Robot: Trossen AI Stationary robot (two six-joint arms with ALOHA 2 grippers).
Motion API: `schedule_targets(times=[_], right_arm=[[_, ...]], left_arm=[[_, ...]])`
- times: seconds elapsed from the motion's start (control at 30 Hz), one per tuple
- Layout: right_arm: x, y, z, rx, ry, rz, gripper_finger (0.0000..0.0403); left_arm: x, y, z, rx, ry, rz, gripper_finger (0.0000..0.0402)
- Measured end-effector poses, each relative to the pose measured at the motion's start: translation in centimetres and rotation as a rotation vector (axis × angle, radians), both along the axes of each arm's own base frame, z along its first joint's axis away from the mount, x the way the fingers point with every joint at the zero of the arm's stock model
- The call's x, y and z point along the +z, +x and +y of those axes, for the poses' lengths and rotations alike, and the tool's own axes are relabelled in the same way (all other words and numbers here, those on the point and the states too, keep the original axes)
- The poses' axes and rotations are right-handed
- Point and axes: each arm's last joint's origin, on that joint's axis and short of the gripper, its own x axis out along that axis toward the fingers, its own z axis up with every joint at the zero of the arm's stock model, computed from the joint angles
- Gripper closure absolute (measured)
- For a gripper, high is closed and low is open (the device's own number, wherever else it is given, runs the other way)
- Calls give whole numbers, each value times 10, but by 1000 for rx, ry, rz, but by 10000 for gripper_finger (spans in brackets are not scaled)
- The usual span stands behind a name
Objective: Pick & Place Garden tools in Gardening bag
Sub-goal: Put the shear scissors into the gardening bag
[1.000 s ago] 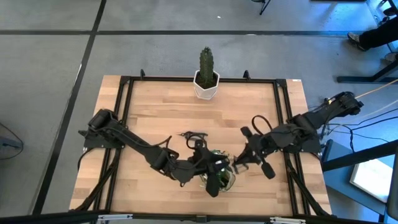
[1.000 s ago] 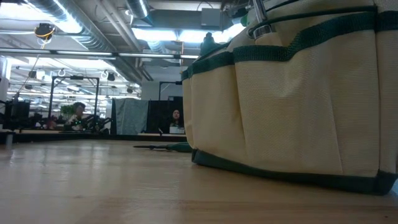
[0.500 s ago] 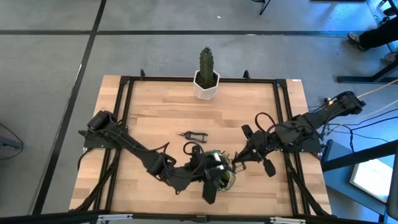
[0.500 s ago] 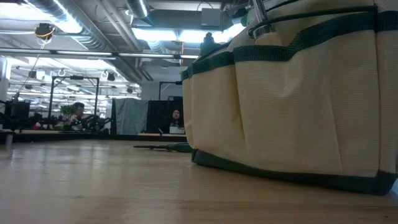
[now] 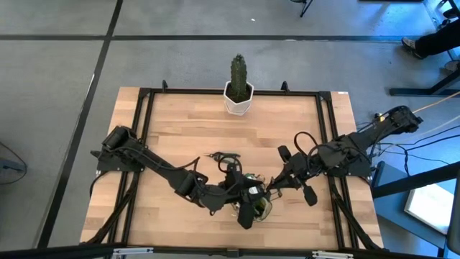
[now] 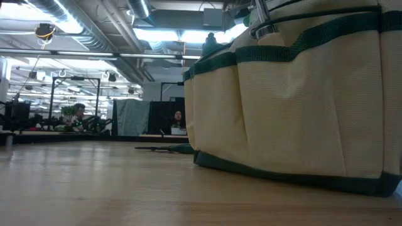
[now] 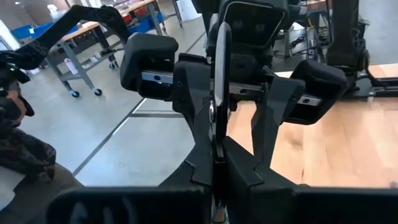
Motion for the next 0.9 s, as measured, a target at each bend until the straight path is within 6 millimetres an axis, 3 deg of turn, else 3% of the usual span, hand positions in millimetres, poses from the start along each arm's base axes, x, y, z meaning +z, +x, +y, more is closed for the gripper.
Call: schedule_targets(times=[0.33, 0.63, 0.9], right_arm=[[-4, 8, -12, -75, -2, -10, 390], [-12, 16, -8, -48, 5, 24, 390], [-12, 16, -8, -50, 16, 29, 390]], left_arm=[[1, 5, 10, 19, -17, -8, 219], [0, 8, 17, -1, -40, -2, 221], [0, 9, 17, -48, -60, 4, 263]])
